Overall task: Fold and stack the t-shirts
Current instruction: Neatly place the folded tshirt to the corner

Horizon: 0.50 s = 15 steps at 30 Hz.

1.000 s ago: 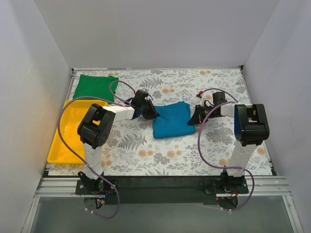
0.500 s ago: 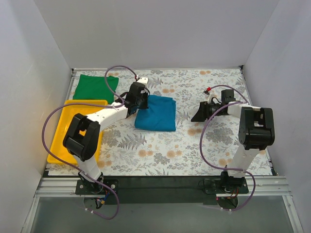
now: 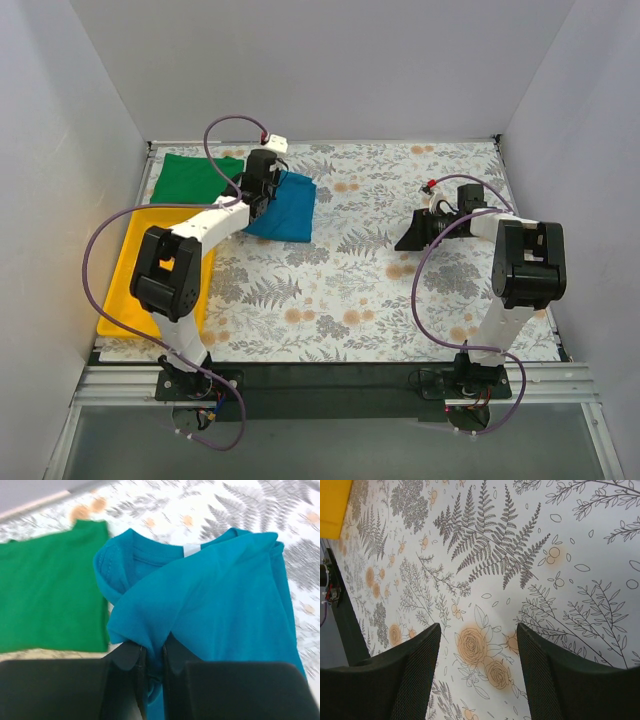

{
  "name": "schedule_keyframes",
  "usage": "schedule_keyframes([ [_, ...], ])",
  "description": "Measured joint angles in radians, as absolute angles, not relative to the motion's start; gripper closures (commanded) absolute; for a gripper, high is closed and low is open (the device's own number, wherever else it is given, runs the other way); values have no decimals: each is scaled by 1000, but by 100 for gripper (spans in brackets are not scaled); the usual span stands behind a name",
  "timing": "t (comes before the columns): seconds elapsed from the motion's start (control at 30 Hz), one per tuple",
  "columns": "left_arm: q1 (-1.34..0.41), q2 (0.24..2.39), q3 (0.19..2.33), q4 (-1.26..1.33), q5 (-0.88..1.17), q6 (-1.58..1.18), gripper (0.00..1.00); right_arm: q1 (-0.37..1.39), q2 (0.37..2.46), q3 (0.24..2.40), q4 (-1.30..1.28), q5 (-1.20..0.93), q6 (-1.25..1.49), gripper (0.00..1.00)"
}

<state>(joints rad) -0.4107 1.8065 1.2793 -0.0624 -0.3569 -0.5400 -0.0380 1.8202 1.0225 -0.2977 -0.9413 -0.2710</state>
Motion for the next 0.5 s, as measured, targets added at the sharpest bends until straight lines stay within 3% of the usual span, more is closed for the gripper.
schedule_keyframes([
  [0.5, -373, 1935, 1370, 213, -521, -278, 100, -38, 1821, 1052, -343, -987, -303, 32],
])
